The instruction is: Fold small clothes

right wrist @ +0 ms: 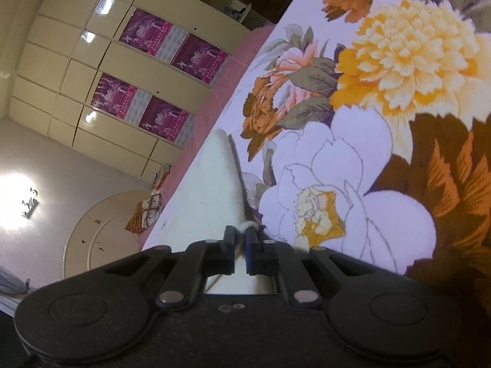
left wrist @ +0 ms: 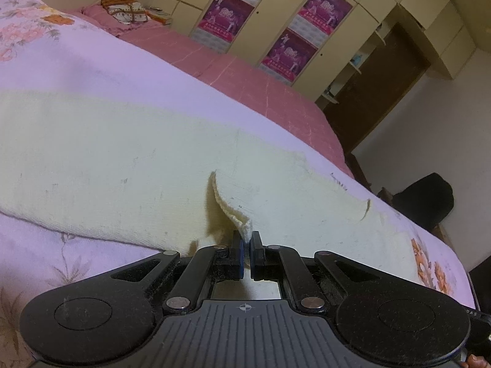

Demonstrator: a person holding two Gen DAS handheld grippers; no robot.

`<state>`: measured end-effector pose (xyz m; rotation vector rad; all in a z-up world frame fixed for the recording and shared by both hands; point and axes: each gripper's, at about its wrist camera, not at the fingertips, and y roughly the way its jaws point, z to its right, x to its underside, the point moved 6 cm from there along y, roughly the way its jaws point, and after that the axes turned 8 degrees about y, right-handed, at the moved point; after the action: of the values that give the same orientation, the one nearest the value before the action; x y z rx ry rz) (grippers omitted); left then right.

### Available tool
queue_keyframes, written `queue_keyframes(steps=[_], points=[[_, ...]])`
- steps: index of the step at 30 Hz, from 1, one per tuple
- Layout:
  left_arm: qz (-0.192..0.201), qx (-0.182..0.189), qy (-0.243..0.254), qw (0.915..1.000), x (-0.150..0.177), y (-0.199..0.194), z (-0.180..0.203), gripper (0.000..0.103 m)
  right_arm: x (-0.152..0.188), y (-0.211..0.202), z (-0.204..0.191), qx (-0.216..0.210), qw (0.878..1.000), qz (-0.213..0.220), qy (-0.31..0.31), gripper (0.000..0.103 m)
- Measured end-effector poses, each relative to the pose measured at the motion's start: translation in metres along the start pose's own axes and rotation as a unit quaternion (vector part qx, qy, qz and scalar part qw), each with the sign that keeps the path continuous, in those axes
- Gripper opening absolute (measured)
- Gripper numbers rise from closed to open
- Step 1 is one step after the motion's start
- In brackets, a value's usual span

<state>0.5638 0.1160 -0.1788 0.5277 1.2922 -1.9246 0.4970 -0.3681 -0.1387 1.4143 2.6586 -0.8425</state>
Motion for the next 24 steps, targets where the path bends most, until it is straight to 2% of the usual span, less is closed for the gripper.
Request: queue_keyframes(steps=[2,6,8,10,11,12,16,17,18,20,21,22,24], points=[[-0.01,-0.002,-0.003,0.9999,0.001,0.001,-0.002,0.004,-0.001,0.001,0.002,0.007,1.0,-0.003,0.0,0.007],[-0.002,-0.02,-0.015,0.9997,0.004,-0.011,-0.011,0.006,0.0,0.001,0.003,0.021,1.0,-0.002,-0.013,0.007],[0.017,-0.038,-0.021,0.9989,0.003,-0.025,-0.017,0.007,0.0,-0.001,0.002,0.022,1.0,-0.005,-0.019,0.016],[0.036,-0.086,-0.021,0.9954,0.002,-0.04,-0.027,0.053,-0.001,-0.01,-0.005,0.022,0.999,-0.001,-0.036,0.032],[0.053,-0.097,-0.022,0.9936,0.001,-0.047,-0.029,0.086,-0.001,-0.016,-0.01,0.022,0.998,0.007,-0.053,0.035],[0.07,-0.102,-0.018,0.9921,0.0,-0.051,-0.029,0.087,0.0,-0.021,-0.014,0.023,0.997,0.014,-0.071,0.036],[0.052,-0.084,0.004,0.9951,-0.003,-0.038,-0.008,0.087,0.006,-0.02,-0.034,0.026,0.991,0.025,-0.131,0.034],[0.035,-0.092,0.017,0.995,-0.003,-0.03,-0.004,0.087,0.009,-0.015,-0.038,0.029,0.989,0.022,-0.143,0.034],[0.011,-0.116,0.039,0.9924,0.0,-0.019,-0.001,0.087,0.013,-0.01,-0.042,0.034,0.987,0.016,-0.153,0.034],[0.005,-0.161,0.11,0.9808,0.002,-0.011,0.006,0.087,0.019,0.003,-0.044,0.058,0.984,-0.003,-0.168,0.034],[0.001,-0.178,0.122,0.9765,0.002,-0.014,0.007,0.087,0.022,0.007,-0.044,0.067,0.983,-0.012,-0.169,0.034],[0.011,-0.181,0.118,0.9764,0.0,-0.023,0.005,0.087,0.025,0.007,-0.045,0.068,0.983,-0.016,-0.172,0.034],[0.05,-0.169,0.073,0.9816,0.0,-0.051,-0.014,0.087,0.029,-0.001,-0.051,0.06,0.982,-0.014,-0.181,0.034]])
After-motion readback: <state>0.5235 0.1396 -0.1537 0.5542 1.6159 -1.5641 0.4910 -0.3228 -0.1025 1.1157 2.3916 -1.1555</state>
